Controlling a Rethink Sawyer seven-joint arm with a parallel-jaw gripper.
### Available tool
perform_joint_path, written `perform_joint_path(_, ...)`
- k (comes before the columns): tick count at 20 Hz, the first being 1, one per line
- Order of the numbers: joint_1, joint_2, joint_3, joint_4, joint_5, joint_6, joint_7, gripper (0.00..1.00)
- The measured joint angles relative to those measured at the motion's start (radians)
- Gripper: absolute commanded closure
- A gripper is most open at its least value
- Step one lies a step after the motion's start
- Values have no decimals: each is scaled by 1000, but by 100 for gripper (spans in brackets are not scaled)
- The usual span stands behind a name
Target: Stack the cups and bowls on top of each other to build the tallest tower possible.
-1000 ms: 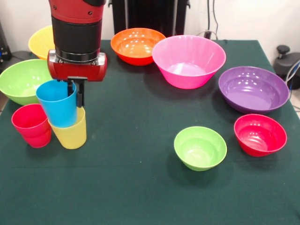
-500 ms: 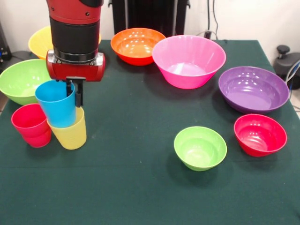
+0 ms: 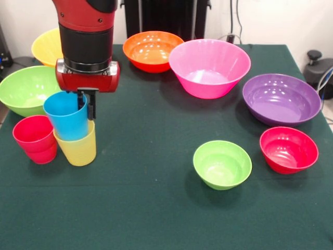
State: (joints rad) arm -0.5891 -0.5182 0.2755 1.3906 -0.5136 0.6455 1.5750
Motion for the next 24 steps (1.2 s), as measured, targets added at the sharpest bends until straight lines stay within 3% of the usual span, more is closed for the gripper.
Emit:
perform_joint_path(11, 0, 3, 0, 11, 0, 0, 0, 100)
perform_joint_path(12, 0, 3, 0, 14, 0, 0, 0, 0)
perform_joint_path(24, 0, 3, 0, 16, 0, 0, 0, 0)
